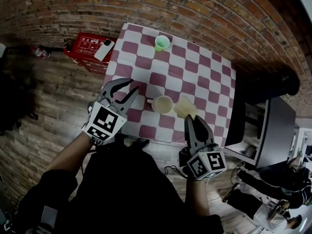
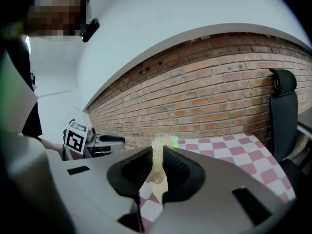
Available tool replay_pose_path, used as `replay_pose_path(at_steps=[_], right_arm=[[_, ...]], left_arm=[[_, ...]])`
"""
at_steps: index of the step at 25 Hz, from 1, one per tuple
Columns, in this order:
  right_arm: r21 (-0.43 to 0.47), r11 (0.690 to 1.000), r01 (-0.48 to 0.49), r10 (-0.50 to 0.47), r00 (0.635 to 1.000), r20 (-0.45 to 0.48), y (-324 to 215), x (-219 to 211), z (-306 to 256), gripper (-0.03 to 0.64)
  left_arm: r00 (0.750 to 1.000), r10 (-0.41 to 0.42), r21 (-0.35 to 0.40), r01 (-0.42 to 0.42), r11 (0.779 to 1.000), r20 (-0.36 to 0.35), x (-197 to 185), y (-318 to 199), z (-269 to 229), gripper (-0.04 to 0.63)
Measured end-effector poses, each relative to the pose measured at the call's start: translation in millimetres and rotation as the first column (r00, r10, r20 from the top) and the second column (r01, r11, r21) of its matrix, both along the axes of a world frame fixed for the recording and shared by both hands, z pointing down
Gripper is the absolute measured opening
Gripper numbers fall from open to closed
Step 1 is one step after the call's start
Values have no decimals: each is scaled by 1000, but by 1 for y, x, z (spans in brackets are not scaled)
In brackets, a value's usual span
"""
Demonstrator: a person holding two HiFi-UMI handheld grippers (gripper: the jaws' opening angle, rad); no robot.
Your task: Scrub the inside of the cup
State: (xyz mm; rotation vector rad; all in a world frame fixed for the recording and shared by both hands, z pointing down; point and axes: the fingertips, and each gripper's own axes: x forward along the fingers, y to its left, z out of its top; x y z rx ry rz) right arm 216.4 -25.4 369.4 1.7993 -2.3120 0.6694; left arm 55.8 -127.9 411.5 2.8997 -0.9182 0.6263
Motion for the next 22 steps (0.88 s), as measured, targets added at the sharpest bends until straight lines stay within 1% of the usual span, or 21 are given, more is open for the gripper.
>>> replay_pose_path(at_steps=[2, 3, 5, 7, 8, 10, 12, 16, 22], right_arm=[[40, 999, -3, 4, 1000, -9, 2, -3, -9, 72], [62, 998, -1, 3, 1000, -19, 2, -4, -14, 72], [108, 994, 7, -2, 999, -44, 3, -6, -24, 72], [148, 989, 13, -6, 999, -49, 5, -8, -35, 72], [165, 986, 14, -7, 999, -45, 6, -9, -39, 72], [191, 981, 14, -6, 999, -41, 7, -8, -48, 72], [205, 979, 14, -6, 999, -39, 8, -7, -54, 72], [208, 978, 28, -23, 999, -27, 12, -5, -59, 72], [201, 977, 68, -60, 997, -46, 22, -19, -55, 72]], left_arm=[[997, -46, -5, 46, 999, -65, -7, -7, -25, 107], [993, -53, -13, 52, 999, -103, -7, -6, -36, 107], [984, -35, -17, 32, 999, -175, 0, 5, -57, 107], [975, 13, 9, -11, 1000, -223, 13, 23, -72, 104], [972, 35, 8, -34, 999, -232, 19, 32, -76, 104], [970, 64, -32, -73, 997, -234, 31, 48, -76, 103], [969, 80, -61, -96, 994, -233, 39, 56, -74, 103], [973, 81, -72, -98, 993, -216, 43, 54, -66, 103], [971, 62, -86, -84, 993, -230, 37, 53, -60, 103]])
